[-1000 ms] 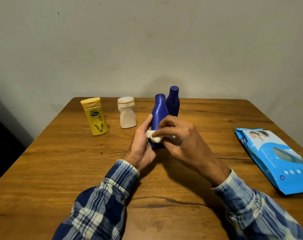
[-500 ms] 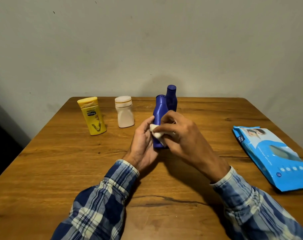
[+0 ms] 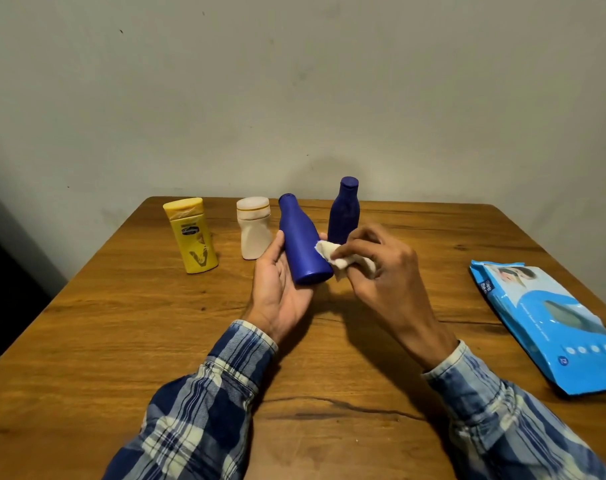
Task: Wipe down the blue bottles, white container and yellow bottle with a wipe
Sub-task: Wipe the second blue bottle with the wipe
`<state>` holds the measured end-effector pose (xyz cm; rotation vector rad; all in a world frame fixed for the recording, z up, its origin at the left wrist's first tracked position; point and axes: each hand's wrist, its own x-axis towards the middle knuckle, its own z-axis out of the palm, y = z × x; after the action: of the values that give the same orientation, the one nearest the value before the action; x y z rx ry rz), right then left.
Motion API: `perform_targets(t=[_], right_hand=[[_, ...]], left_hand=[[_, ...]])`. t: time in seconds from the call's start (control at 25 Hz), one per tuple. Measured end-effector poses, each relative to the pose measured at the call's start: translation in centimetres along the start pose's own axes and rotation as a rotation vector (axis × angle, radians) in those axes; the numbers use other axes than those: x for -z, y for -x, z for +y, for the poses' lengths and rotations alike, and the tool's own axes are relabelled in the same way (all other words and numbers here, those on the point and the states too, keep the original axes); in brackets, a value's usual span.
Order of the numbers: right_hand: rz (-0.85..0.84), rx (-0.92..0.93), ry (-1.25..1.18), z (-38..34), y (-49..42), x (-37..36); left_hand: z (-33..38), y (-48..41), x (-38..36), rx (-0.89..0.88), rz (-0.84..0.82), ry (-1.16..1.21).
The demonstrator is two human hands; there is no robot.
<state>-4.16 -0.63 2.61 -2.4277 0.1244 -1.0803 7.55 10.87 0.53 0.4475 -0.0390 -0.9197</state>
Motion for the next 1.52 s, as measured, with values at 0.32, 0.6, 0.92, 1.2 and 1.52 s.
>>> perform_targets(t=[0.32,0.6,0.92,1.2,1.52], right_hand=[[-0.113,0.336,0.190,-0.7,0.9,-0.8],[-0.123,0.453,0.257,-0.8,1.0,-0.9],[-0.115,0.449,0.209,-1.0,0.8,-0.7],[0.299,-0.248,-0.449,2.4,-1.2,2.7],[0.176,-0.170,-0.575,1.8,-1.3,2.8]], left_hand=[[0.1,0.5,-0.2,0.040,-0.022,0.109],[0.0,0.3,0.5,0.171,-0.119,0.143],[-0.2,0.0,1.0,0.182,-0.160,0.094],[-1.6,0.2,0.2,-0.198,-0.055,-0.414],[-2.2,0.3,0.6,-0.193,-0.133,-0.823]])
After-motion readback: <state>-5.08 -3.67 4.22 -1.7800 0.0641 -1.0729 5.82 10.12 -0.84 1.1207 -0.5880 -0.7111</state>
